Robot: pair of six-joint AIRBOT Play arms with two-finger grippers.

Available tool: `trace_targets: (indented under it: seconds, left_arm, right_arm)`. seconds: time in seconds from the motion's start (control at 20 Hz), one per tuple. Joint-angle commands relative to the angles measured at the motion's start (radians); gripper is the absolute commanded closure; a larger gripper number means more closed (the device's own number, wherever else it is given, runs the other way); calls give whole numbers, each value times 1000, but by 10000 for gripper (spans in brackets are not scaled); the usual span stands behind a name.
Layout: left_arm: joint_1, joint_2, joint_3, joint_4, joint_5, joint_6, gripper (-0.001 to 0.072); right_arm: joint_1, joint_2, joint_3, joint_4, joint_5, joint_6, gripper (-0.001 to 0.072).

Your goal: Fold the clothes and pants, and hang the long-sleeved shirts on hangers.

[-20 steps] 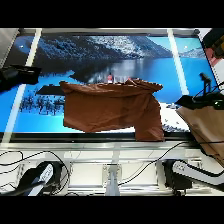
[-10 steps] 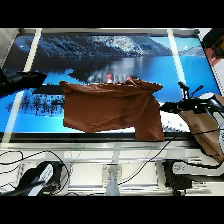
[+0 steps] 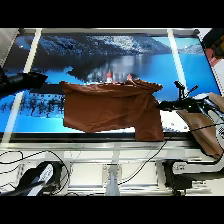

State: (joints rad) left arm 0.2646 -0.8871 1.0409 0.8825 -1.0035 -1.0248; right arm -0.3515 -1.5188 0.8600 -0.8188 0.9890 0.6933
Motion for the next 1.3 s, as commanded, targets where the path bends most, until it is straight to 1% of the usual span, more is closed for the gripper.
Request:
trace_targets:
  seconds: [0.0, 0.05, 0.1, 0.15, 0.2, 0.3, 0.4, 0.5, 0.55, 0.6, 0.7, 0.75, 0.85, 0.9, 1.0, 1.05, 1.25]
  left_arm:
    - [1, -1, -2, 9, -2, -1, 389]
    - [1, -1, -2, 12, -3, -1, 389]
    - [1, -1, -3, 16, -4, -1, 389]
    - [1, -1, -4, 18, -5, -1, 389]
    - [1, -1, -4, 40, -4, -1, 389]
    - [10, 0, -11, 122, -6, -6, 389]
    - [49, 0, -35, 182, -42, -103, 389]
    - [90, 0, -87, 212, -143, -218, 389]
    - [105, 0, -124, 233, -198, -243, 389]
    - [111, 0, -163, 252, -233, -247, 389]
    - [113, 0, -246, 269, -239, -243, 388]
    - [113, 0, -285, 269, -237, -211, 388]
    - [109, 0, -353, 269, -237, -97, 385]
    - [109, -1, -381, 269, -236, -68, 334]
    - [109, -1, -430, 269, -228, -14, 191]
    - [109, -1, -447, 269, -221, 16, 171]
    - [109, -1, -476, 269, -190, 172, 182]
  right_arm:
    - [1, -4, 0, 20, 6, -34, 407]
    - [1, -4, 0, 12, 11, -34, 428]
    - [1, -4, 0, 10, 13, -34, 569]
    - [1, -3, 0, 11, 14, -33, 680]
    - [1, -2, 0, 11, 14, -33, 694]
    - [1, 5, 0, 23, 17, -32, 695]
    - [1, 13, 0, 40, 21, -32, 695]
    - [1, 19, 0, 41, 21, -33, 695]
    - [1, 21, 2, 41, 21, -33, 695]
    - [1, 21, 3, 41, 21, -33, 695]
    - [1, 21, 3, 41, 21, -33, 695]
    - [1, 21, 3, 41, 21, -33, 694]
    - [1, 21, 3, 41, 21, -33, 695]
    - [1, 21, 3, 41, 20, -33, 694]
    - [1, 21, 3, 41, 17, -33, 695]
    - [1, 21, 3, 41, 16, -33, 695]
    - [1, 21, 3, 41, 17, -32, 694]
